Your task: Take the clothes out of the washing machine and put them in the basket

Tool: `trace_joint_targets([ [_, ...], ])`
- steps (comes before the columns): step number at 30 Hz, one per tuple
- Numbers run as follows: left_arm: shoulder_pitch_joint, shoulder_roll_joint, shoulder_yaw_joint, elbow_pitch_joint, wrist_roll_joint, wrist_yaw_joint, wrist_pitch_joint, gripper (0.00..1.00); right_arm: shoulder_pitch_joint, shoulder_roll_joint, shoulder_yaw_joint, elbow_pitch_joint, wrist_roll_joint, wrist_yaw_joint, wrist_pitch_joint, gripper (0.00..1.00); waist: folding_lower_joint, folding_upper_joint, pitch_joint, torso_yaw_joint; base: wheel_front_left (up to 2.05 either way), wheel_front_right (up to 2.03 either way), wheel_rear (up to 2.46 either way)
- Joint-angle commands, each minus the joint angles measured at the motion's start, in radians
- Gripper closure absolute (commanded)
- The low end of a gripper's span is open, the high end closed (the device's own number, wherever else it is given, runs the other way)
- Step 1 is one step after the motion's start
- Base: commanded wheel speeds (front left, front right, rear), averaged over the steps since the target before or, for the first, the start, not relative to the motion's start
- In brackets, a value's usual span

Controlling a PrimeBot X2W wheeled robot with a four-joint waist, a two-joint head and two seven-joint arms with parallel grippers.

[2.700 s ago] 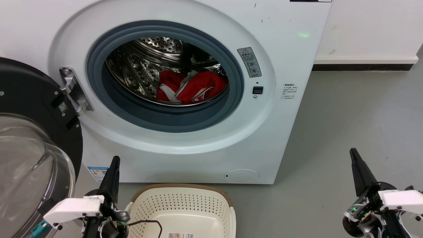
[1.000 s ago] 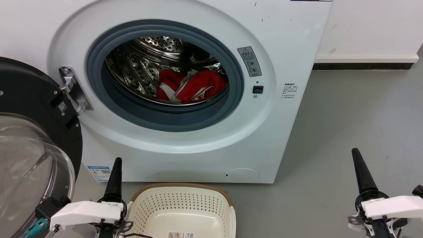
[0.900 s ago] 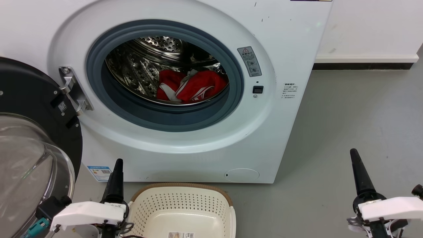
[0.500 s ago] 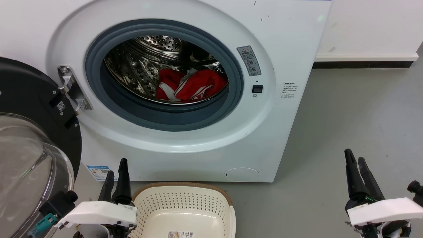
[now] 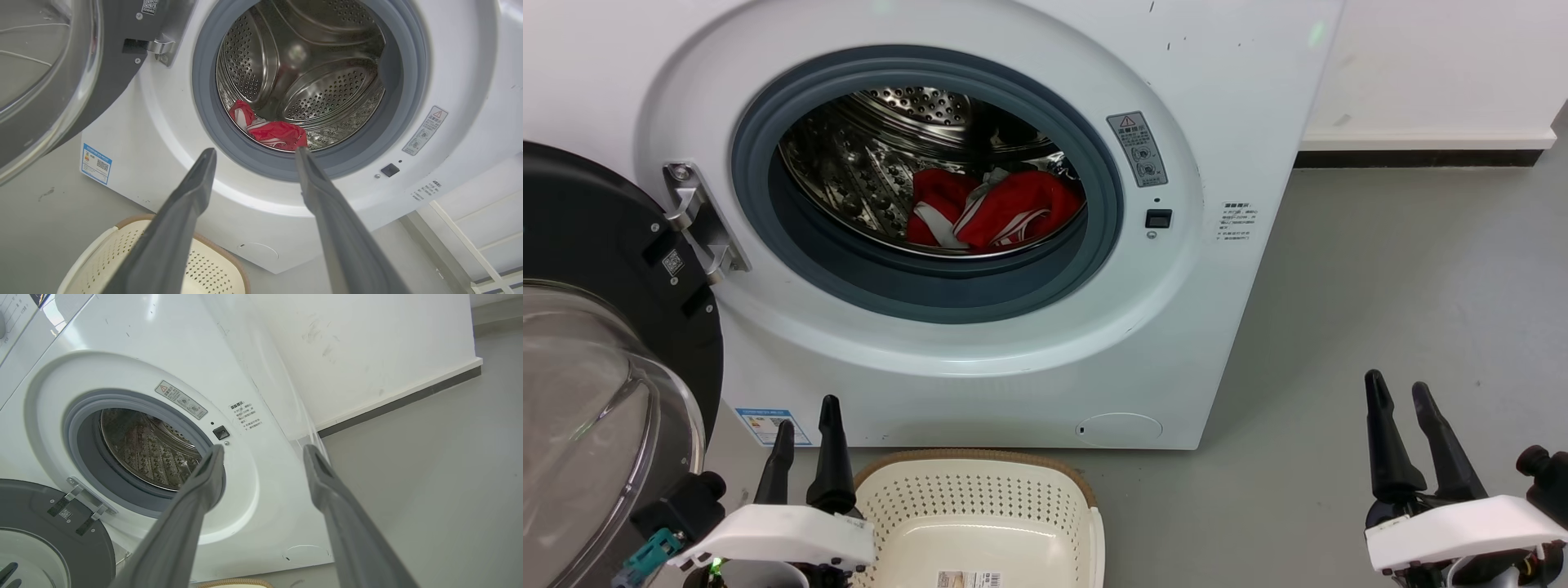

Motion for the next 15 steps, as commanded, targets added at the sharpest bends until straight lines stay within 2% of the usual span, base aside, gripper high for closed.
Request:
trace_joint_targets([
  [1, 0.001, 0.003, -0.005, -0.018, 0.035, 0.005, -0.011, 0.00, 0.005, -0.002, 0.003, -0.022, -0.039, 0.000, -0.010, 0.00, 0.0000, -0.0001, 0.000, 0.000, 0.00, 0.00, 0.00],
  [15, 0.022, 0.003, -0.020, -0.045, 0.194, 0.020, -0.050, 0.00, 0.032, -0.002, 0.012, -0.057, -0.221, 0.000, -0.049, 0.00, 0.0000, -0.0001, 0.000, -0.003, 0.00, 0.00, 0.00],
])
